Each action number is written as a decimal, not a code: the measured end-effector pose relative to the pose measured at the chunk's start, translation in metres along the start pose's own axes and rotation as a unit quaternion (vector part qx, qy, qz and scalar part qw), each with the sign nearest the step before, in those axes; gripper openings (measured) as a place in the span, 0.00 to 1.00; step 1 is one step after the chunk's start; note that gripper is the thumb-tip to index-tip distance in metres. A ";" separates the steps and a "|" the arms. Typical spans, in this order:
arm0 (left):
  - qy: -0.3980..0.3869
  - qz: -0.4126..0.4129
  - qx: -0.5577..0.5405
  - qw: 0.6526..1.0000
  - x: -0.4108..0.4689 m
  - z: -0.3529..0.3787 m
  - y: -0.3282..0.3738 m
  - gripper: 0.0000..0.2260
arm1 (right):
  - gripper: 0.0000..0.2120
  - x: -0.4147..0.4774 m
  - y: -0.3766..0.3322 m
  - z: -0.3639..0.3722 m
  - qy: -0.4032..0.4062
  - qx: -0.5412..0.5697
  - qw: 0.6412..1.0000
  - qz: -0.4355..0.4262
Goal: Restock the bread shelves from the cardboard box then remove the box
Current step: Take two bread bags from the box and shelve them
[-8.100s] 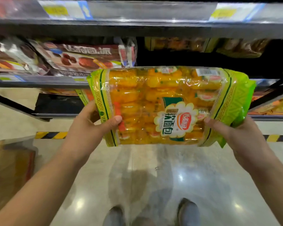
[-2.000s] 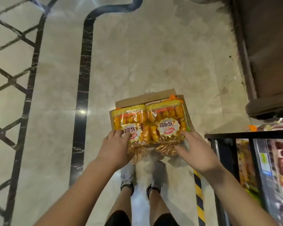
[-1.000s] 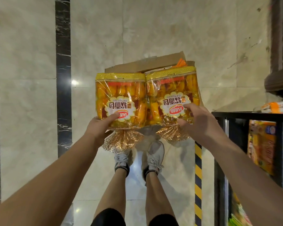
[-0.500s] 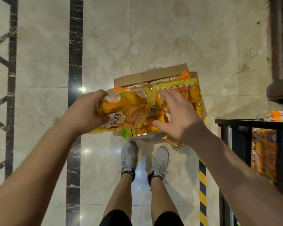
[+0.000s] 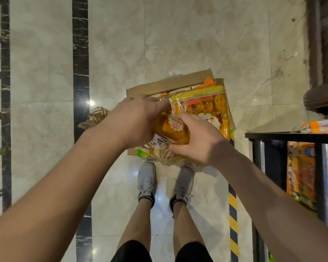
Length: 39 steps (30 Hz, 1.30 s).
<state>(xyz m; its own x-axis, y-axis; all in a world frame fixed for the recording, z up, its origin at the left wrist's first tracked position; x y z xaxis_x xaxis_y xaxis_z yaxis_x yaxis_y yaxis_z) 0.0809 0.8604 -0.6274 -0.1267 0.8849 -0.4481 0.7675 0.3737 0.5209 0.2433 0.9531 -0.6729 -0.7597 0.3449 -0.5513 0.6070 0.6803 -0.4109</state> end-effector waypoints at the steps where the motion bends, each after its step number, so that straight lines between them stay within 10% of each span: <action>1: 0.003 0.011 -0.004 1.000 0.002 0.001 0.003 0.30 | 0.35 -0.004 0.007 0.003 0.008 0.037 0.999 0.010; 15: 0.125 -0.042 -0.144 0.981 0.040 0.027 0.010 0.42 | 0.26 -0.074 0.120 0.037 0.056 0.332 0.922 0.191; 27: -0.028 -0.374 -0.527 0.763 0.097 0.150 -0.017 0.46 | 0.31 -0.117 0.186 0.052 0.087 0.461 0.835 0.287; 39: 0.021 -0.416 -0.575 0.704 0.119 0.181 -0.022 0.22 | 0.28 -0.141 0.215 0.067 0.141 0.528 0.776 0.315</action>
<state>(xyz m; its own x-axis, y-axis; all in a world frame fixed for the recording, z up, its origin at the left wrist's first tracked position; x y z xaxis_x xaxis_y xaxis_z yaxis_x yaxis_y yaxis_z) 0.1628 0.9075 -0.8239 -0.2685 0.2259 -0.9364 -0.5960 0.7247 0.3457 0.4965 1.0074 -0.7329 -0.1658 0.6234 -0.7641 0.6184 -0.5378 -0.5730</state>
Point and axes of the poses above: each hand's wrist, its own x-axis towards the middle knuckle, its own z-axis out of the palm, y = z × x, the point moved 2 cm from there along x, towards the middle knuckle, and after that the axes turned 14 degrees about -x, right-handed, at the moved point
